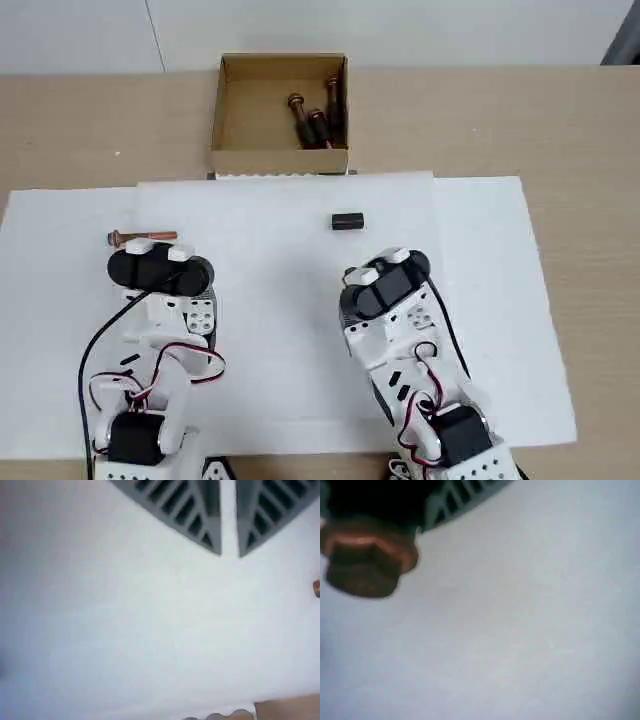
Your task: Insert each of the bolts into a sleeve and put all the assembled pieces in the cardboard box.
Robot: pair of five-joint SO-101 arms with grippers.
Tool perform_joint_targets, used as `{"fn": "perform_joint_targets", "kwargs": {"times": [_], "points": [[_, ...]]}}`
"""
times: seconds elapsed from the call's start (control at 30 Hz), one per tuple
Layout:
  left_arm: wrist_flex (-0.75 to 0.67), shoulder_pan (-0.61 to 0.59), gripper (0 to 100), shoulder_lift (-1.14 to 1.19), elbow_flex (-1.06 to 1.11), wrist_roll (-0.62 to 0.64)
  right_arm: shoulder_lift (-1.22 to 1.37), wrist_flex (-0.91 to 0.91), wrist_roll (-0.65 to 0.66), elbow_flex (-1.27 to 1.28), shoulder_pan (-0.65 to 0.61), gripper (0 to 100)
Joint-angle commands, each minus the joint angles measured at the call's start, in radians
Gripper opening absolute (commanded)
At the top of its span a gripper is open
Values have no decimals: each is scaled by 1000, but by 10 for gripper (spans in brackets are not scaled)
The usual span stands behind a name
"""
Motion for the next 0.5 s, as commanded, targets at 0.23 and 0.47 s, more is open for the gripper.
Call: {"fn": "perform_joint_targets", "kwargs": {"times": [0.23,0.47], "points": [[-31,-8,6,-9,120,-6,286,1,-63,-336,13,3],[-31,-8,6,-9,124,-6,846,-120,-98,-727,42,3]]}}
